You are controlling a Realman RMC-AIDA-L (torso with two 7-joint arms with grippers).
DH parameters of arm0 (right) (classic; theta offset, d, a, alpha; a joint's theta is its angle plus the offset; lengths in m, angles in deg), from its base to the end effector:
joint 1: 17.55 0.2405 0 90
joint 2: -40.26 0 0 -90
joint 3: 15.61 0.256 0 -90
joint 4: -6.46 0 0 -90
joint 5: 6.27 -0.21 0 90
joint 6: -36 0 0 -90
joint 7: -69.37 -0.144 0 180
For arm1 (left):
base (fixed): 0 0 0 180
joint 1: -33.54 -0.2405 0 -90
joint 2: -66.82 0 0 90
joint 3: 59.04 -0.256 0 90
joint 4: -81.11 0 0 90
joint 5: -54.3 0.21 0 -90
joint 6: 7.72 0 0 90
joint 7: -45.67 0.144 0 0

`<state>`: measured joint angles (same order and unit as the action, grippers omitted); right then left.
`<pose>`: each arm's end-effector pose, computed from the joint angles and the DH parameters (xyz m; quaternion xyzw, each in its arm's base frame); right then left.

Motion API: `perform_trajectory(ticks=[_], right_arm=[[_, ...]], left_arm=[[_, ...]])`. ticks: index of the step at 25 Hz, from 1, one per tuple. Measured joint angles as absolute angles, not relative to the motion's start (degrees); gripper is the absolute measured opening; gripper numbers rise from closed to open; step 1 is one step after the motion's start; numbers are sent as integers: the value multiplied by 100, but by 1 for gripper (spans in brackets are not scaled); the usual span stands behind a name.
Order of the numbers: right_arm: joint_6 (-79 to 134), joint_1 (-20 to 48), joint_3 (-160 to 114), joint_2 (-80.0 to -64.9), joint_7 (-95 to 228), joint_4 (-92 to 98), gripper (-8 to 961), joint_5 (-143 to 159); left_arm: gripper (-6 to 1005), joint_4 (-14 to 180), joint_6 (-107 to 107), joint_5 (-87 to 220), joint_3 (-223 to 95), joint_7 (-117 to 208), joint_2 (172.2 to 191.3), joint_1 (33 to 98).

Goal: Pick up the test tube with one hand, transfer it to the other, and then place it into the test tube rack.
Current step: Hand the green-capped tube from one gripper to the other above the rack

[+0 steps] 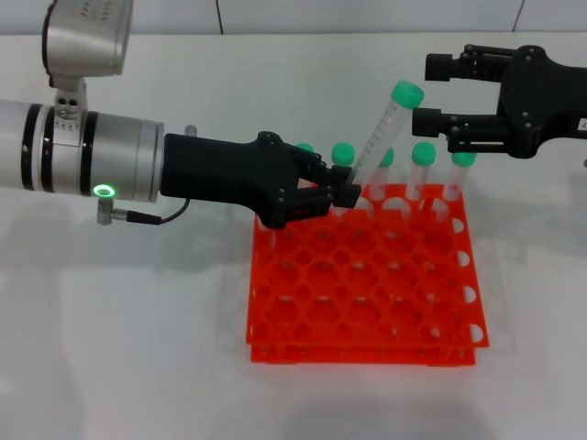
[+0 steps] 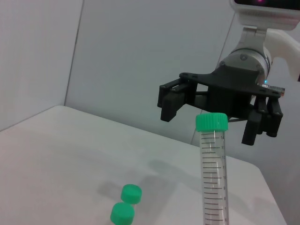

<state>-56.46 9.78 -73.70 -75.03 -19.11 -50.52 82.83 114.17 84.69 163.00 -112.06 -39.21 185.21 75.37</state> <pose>0.1795 0.3428 0.0564 -0.9352 0.0863 0.3248 0.1112 -0.1799 0.3489 -0.0318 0.9591 0.1515 0.2384 0.0183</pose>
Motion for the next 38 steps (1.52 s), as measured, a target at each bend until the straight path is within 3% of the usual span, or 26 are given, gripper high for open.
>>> perform_trajectory(ticks=[38], right_arm=[[-5708,960,-7665,-7531,-1880,-4991,725,8056]], left_arm=[[190,11495,8526,16282,-11189,-3634,18494,7404]])
